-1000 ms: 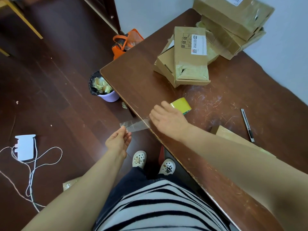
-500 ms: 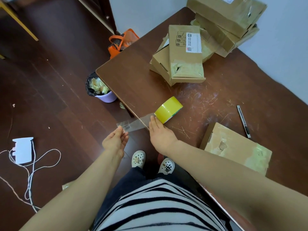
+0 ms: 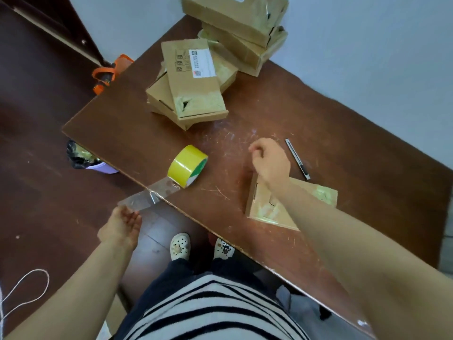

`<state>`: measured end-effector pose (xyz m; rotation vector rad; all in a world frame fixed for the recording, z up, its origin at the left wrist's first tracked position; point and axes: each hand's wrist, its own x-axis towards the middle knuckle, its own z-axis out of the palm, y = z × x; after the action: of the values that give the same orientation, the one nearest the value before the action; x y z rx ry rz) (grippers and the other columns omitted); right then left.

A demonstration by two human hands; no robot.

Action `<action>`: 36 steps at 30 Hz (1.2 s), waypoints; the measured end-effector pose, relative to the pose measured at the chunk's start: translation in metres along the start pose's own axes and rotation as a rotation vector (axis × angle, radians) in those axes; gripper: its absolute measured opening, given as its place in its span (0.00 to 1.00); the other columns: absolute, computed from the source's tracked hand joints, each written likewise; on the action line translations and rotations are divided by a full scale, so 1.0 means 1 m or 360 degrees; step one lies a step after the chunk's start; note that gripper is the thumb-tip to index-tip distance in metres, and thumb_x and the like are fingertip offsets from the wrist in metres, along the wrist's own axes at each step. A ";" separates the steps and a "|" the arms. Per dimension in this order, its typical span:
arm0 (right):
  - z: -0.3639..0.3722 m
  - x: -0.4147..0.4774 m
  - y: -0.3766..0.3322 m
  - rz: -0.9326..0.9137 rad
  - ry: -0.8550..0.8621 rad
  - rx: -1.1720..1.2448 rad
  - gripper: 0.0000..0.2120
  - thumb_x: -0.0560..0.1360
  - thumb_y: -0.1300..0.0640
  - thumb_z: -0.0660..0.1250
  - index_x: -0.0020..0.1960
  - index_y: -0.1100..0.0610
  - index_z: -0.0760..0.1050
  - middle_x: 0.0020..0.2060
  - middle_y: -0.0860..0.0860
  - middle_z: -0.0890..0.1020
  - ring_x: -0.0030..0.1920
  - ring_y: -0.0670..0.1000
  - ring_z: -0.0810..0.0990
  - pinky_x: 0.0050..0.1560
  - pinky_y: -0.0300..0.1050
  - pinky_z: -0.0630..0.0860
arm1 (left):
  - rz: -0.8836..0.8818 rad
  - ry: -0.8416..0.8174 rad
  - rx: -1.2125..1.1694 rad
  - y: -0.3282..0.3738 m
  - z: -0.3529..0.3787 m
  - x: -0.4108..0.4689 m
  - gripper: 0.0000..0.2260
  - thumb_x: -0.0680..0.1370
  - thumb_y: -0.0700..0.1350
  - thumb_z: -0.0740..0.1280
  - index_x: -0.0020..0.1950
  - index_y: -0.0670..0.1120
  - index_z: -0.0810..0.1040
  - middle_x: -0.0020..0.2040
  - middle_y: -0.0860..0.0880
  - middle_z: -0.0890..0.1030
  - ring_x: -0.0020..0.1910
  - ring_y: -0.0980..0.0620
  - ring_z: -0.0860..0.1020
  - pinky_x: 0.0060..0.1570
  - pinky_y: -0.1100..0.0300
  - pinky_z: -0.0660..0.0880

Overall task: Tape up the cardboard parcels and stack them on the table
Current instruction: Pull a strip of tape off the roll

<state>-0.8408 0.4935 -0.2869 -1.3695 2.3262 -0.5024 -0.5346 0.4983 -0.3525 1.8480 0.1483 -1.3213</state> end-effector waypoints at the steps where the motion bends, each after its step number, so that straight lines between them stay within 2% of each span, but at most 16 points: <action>1: -0.004 0.010 0.018 0.0051 0.0072 -0.0092 0.12 0.75 0.63 0.59 0.52 0.51 0.79 0.57 0.52 0.77 0.60 0.54 0.72 0.57 0.45 0.66 | 0.0001 -0.0009 0.0004 -0.001 0.002 -0.001 0.10 0.78 0.41 0.64 0.37 0.44 0.71 0.26 0.49 0.76 0.34 0.54 0.75 0.35 0.64 0.75; 3: -0.010 0.028 0.051 0.0260 0.0156 -0.0297 0.15 0.76 0.61 0.61 0.60 0.52 0.75 0.65 0.55 0.70 0.68 0.57 0.63 0.66 0.49 0.60 | 0.0006 -0.0019 0.0009 -0.003 0.006 -0.003 0.10 0.78 0.41 0.63 0.37 0.44 0.71 0.20 0.52 0.74 0.34 0.55 0.75 0.34 0.65 0.74; 5: -0.016 0.039 0.074 0.0581 0.0101 -0.0347 0.20 0.75 0.56 0.65 0.67 0.52 0.68 0.70 0.58 0.62 0.73 0.60 0.56 0.71 0.55 0.54 | 0.0026 -0.0003 0.0019 -0.006 0.009 -0.006 0.10 0.78 0.41 0.62 0.36 0.44 0.71 0.18 0.53 0.73 0.34 0.55 0.75 0.34 0.65 0.74; 6: -0.018 0.042 0.082 0.0717 0.0029 -0.0319 0.25 0.75 0.54 0.67 0.69 0.52 0.64 0.72 0.59 0.60 0.73 0.60 0.54 0.71 0.58 0.53 | 0.0036 0.0005 0.0021 -0.007 0.010 -0.008 0.10 0.78 0.41 0.62 0.36 0.44 0.71 0.18 0.53 0.73 0.34 0.55 0.75 0.35 0.65 0.74; 8: -0.023 0.049 0.095 0.0846 -0.0097 -0.0230 0.31 0.74 0.55 0.68 0.73 0.52 0.58 0.71 0.61 0.60 0.72 0.61 0.58 0.68 0.60 0.59 | 0.0059 0.0038 0.0017 -0.009 0.011 -0.010 0.10 0.79 0.41 0.62 0.37 0.43 0.71 0.22 0.50 0.75 0.34 0.54 0.75 0.35 0.64 0.75; 10: -0.027 0.054 0.104 0.0803 -0.0085 -0.0178 0.28 0.76 0.60 0.64 0.73 0.55 0.57 0.69 0.61 0.64 0.69 0.62 0.63 0.65 0.58 0.64 | 0.0070 0.0074 0.0004 -0.010 0.013 -0.011 0.10 0.79 0.41 0.62 0.37 0.43 0.71 0.28 0.49 0.75 0.34 0.54 0.75 0.35 0.64 0.75; 13: -0.033 0.063 0.114 0.0666 0.0029 -0.0265 0.24 0.78 0.59 0.58 0.73 0.58 0.59 0.69 0.61 0.65 0.69 0.61 0.63 0.66 0.57 0.63 | 0.0099 0.0109 -0.0012 -0.012 0.014 -0.013 0.10 0.79 0.41 0.62 0.37 0.43 0.70 0.34 0.48 0.74 0.35 0.54 0.76 0.37 0.64 0.75; 15: -0.036 0.070 0.116 0.0656 -0.0043 -0.0357 0.27 0.77 0.51 0.60 0.73 0.57 0.58 0.70 0.61 0.64 0.70 0.62 0.62 0.67 0.57 0.60 | 0.0126 0.0125 -0.0021 -0.014 0.015 -0.015 0.10 0.78 0.40 0.62 0.37 0.42 0.70 0.29 0.48 0.76 0.34 0.54 0.76 0.37 0.64 0.75; 18: -0.036 0.075 0.117 0.0663 -0.0265 -0.0417 0.41 0.71 0.39 0.69 0.74 0.54 0.55 0.70 0.60 0.63 0.70 0.62 0.62 0.66 0.59 0.62 | 0.0151 0.0126 -0.0023 -0.015 0.018 -0.020 0.10 0.78 0.40 0.62 0.36 0.43 0.70 0.17 0.53 0.73 0.34 0.54 0.76 0.35 0.64 0.74; 20: -0.035 0.078 0.119 0.0586 -0.0275 -0.0434 0.40 0.70 0.43 0.72 0.74 0.54 0.56 0.68 0.61 0.65 0.68 0.62 0.64 0.63 0.59 0.67 | 0.0156 0.0136 -0.0027 -0.017 0.020 -0.020 0.11 0.79 0.40 0.62 0.36 0.43 0.69 0.16 0.53 0.72 0.34 0.55 0.76 0.35 0.65 0.74; 24: -0.041 0.088 0.120 0.0383 -0.0159 -0.0401 0.26 0.76 0.57 0.65 0.71 0.57 0.62 0.64 0.61 0.71 0.63 0.63 0.70 0.58 0.58 0.71 | 0.0155 0.0141 -0.0027 -0.020 0.023 -0.020 0.11 0.79 0.41 0.61 0.36 0.43 0.70 0.19 0.52 0.74 0.34 0.55 0.76 0.35 0.65 0.75; 27: -0.046 0.091 0.119 0.0202 -0.0071 -0.0498 0.23 0.78 0.53 0.62 0.71 0.57 0.64 0.65 0.60 0.70 0.66 0.61 0.68 0.61 0.57 0.69 | 0.0157 0.0146 -0.0042 -0.021 0.026 -0.020 0.11 0.79 0.41 0.61 0.37 0.43 0.70 0.31 0.49 0.75 0.34 0.55 0.76 0.36 0.65 0.75; 28: -0.045 0.091 0.118 0.0160 -0.0081 -0.0508 0.23 0.78 0.52 0.62 0.70 0.57 0.64 0.66 0.59 0.69 0.66 0.61 0.68 0.60 0.57 0.69 | 0.0160 0.0151 -0.0048 -0.021 0.027 -0.019 0.11 0.79 0.41 0.61 0.37 0.43 0.70 0.31 0.49 0.74 0.34 0.55 0.76 0.35 0.65 0.75; 30: -0.041 0.089 0.115 0.0294 -0.0150 -0.0456 0.26 0.76 0.49 0.65 0.69 0.59 0.63 0.65 0.59 0.69 0.64 0.60 0.69 0.57 0.56 0.71 | 0.0160 0.0148 -0.0044 -0.020 0.028 -0.018 0.11 0.79 0.41 0.61 0.36 0.43 0.70 0.29 0.49 0.74 0.34 0.55 0.76 0.35 0.65 0.75; 33: -0.037 0.085 0.112 0.0637 -0.0281 -0.0309 0.35 0.71 0.45 0.71 0.69 0.61 0.60 0.63 0.60 0.70 0.61 0.61 0.74 0.51 0.54 0.73 | 0.0171 0.0148 -0.0030 -0.020 0.028 -0.017 0.11 0.79 0.41 0.61 0.37 0.43 0.70 0.34 0.48 0.73 0.34 0.55 0.76 0.35 0.65 0.75; 36: -0.030 0.084 0.104 0.0523 -0.0329 -0.0221 0.28 0.73 0.55 0.71 0.65 0.63 0.61 0.58 0.61 0.75 0.55 0.61 0.77 0.46 0.52 0.73 | 0.0185 0.0175 -0.0006 -0.020 0.026 -0.016 0.10 0.79 0.41 0.61 0.37 0.43 0.70 0.35 0.48 0.73 0.34 0.55 0.76 0.35 0.65 0.75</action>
<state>-0.9702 0.4695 -0.3249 -1.0094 2.3810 -0.0971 -0.5718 0.4992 -0.3528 1.8974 0.0996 -1.1396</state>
